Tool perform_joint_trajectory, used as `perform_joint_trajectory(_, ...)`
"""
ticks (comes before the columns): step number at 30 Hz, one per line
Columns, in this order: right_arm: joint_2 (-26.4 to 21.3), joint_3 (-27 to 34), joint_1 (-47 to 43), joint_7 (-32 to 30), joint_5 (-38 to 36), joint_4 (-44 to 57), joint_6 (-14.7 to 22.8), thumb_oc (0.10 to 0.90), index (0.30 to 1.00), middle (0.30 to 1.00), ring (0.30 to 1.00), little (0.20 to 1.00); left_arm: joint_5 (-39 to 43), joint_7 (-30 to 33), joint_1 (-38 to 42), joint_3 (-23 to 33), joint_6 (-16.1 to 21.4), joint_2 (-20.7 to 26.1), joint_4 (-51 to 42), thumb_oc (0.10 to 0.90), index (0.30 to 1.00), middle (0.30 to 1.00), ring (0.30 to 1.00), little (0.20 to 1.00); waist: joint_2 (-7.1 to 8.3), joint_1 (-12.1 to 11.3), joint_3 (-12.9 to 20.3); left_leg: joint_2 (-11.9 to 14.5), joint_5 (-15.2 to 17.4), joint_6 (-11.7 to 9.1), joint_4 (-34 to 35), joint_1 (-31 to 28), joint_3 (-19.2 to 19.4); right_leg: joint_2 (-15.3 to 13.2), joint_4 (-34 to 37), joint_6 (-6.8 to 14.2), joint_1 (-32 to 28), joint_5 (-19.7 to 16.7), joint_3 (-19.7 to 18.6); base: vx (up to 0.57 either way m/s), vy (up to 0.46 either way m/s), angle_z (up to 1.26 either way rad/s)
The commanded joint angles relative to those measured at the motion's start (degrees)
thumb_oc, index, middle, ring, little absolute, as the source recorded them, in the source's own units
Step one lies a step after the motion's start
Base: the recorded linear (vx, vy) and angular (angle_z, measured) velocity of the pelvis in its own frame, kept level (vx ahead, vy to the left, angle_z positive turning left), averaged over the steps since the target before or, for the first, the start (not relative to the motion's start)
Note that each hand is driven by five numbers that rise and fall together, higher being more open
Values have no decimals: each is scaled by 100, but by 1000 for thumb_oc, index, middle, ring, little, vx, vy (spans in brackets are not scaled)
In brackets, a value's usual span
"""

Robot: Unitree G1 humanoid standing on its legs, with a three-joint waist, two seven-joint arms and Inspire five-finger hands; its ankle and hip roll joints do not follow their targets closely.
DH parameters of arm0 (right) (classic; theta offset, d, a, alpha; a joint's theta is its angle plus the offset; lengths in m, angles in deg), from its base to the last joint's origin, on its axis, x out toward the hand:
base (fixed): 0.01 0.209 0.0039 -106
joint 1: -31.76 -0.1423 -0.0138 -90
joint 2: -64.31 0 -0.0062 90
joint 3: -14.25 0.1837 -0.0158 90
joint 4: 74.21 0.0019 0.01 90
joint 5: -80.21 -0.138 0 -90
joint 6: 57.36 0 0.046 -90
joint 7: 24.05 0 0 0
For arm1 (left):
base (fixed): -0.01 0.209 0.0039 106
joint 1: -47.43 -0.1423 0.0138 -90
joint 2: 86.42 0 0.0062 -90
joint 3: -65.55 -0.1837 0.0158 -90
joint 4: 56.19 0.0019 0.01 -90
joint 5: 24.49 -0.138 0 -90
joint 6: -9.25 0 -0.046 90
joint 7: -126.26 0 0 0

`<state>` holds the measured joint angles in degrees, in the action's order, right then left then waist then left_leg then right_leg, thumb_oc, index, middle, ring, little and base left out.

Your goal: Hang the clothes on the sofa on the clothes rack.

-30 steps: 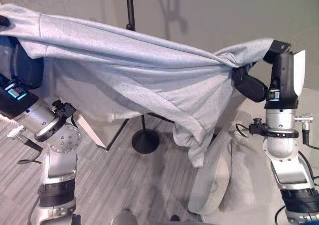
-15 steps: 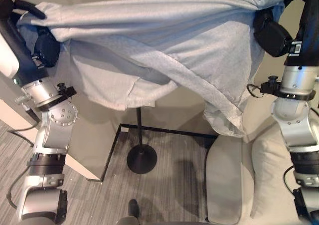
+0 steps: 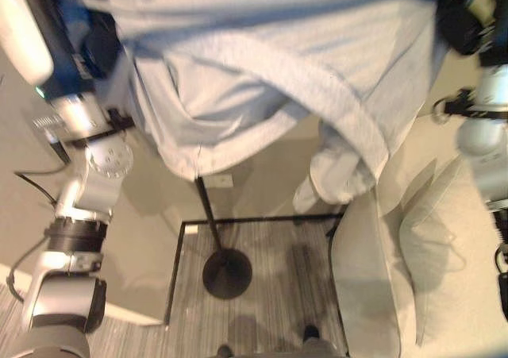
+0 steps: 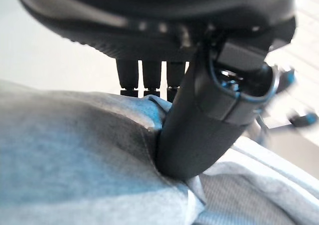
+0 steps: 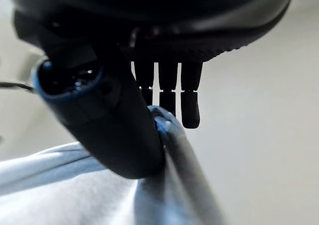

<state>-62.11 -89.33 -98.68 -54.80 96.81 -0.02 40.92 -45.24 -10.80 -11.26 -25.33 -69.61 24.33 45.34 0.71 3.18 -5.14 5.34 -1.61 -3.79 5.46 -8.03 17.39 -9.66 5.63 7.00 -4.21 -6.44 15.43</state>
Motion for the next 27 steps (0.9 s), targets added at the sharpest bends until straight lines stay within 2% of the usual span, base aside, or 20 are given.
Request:
perform_joint_trajectory(1,-108,51,-417,339,-684,-305,236,400,300,300,300,300,144,-11,147,315,58,245,76,400,300,300,300,300,279,-242,614,19,90,-77,-46,193,-214,-149,-195,197,-338,487,-19,28,-60,3)
perform_joint_trajectory(5,-25,-97,-286,577,-920,-543,286,400,300,300,300,300,226,-1,-248,429,20,339,358,400,300,300,300,300,358,-353,629,81,81,-148,-46,193,-282,-76,-75,192,-435,523,24,64,-85,8)
perform_joint_trajectory(12,-116,17,-428,530,-1207,-664,402,400,300,300,300,300,392,128,-834,927,-60,648,586,400,300,300,300,300,426,-567,604,155,25,-228,-46,274,-421,12,-63,179,-444,579,91,34,-41,15)
perform_joint_trajectory(16,-93,124,-433,497,-1256,-551,452,400,300,300,300,300,449,125,-1221,1111,-36,571,591,400,300,300,300,300,449,-620,630,159,34,-227,-46,298,-485,32,-63,166,-466,611,126,26,-19,17)
perform_joint_trajectory(21,321,297,-274,511,-1367,-269,534,400,300,300,300,300,584,24,-1852,1159,7,40,488,400,300,300,300,300,476,-717,594,162,48,-212,-46,312,-560,44,-63,145,-496,642,171,14,-12,8)
perform_joint_trajectory(25,925,289,191,642,-1412,-147,570,400,300,300,300,300,766,-163,-2126,870,61,-471,655,400,300,300,300,300,457,-719,564,163,51,-190,-46,324,-574,27,-63,129,-500,640,195,2,-2,9)
perform_joint_trajectory(26,930,303,227,645,-1408,-130,568,400,300,300,300,300,769,-163,-2139,858,69,-466,660,400,300,300,300,300,462,-723,580,163,53,-189,-46,322,-575,27,-63,130,-503,641,196,-1,4,7)
perform_joint_trajectory(27,1366,245,524,748,-1530,-108,603,400,300,300,300,300,914,-290,-2210,620,86,-744,757,400,300,300,300,300,440,-708,556,159,51,-172,-46,321,-580,19,-63,121,-507,639,184,-3,2,5)
